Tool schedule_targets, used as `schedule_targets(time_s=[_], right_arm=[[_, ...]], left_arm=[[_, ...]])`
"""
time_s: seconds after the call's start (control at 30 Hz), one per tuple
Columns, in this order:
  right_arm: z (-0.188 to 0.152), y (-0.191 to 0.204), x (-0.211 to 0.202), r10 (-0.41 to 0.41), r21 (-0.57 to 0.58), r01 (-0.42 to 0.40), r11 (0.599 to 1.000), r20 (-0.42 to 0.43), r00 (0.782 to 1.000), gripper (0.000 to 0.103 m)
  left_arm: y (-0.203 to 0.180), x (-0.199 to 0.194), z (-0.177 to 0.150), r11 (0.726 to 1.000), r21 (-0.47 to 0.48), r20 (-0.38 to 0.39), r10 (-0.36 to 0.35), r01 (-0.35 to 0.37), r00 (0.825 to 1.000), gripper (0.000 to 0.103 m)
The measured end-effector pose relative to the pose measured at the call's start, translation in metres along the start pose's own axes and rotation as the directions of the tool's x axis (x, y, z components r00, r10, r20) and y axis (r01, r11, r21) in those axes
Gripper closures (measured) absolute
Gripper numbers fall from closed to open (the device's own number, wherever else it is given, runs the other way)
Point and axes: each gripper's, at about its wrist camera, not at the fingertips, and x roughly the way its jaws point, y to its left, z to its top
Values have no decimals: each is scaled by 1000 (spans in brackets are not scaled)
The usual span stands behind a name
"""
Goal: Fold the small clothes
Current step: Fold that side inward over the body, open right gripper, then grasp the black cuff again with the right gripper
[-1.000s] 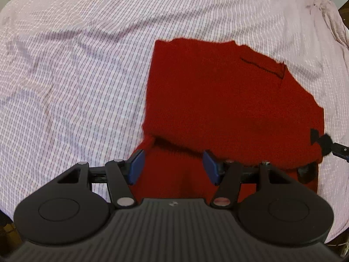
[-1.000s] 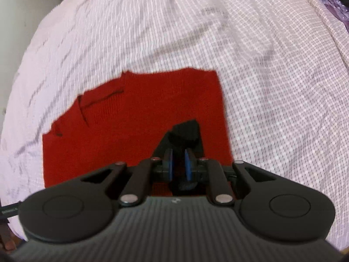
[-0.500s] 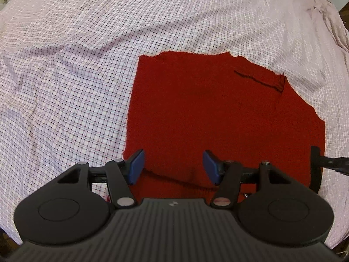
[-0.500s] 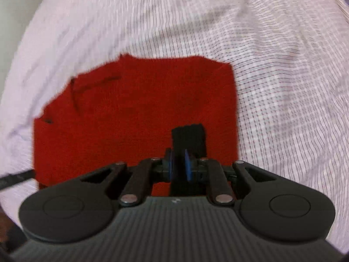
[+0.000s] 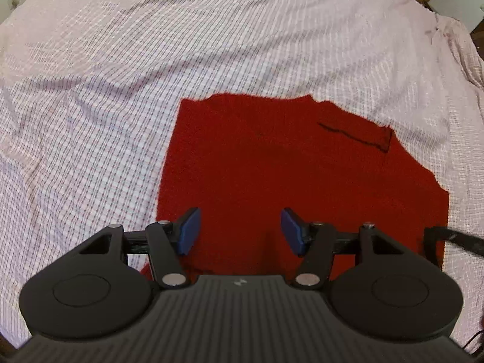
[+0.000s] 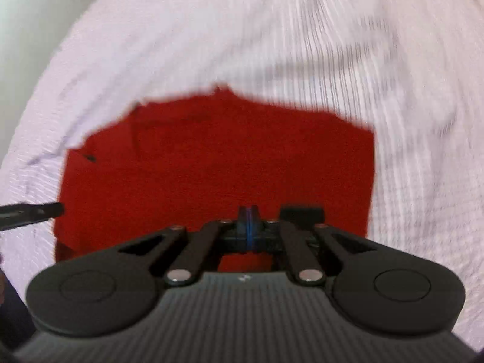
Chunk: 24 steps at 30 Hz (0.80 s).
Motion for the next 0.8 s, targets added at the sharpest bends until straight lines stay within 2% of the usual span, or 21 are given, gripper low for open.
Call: schedule_targets(time_s=[0.13,0.2,0.3,0.4,0.47,0.53,0.6,0.8], right_arm=[[14,-2,-31,-70,-43,77,996,146,987,100],[19,-12,-30,-116,-50,126,991,169,979,100],[23,-34,-17,-47,48,44,998,62,997,97],[14,-42,-9,-46,95,47,994,-10,999,94],[4,-42,-6,-55,104,58,993,-37,998,86],[-6,-39,0,-60,111,67,992,-63,996,59],[-14,-36,2,-60,106,68,992,-72,996,51],[-25,-32,23,-68,86,80,993,-138,988,53]], left_arm=[[-5,7,3,999,37,27,0,-1,1000,39],[-5,14,5,999,40,22,7,-8,1000,39],[-6,20,8,999,38,21,7,-8,1000,38],[-9,22,10,998,63,28,10,-12,1000,39],[-8,23,10,998,67,27,12,-14,1000,38],[-7,22,10,998,57,23,12,-13,1000,38],[-5,23,9,999,51,18,11,-12,1000,38],[-4,26,4,997,70,-5,19,-19,1000,39]])
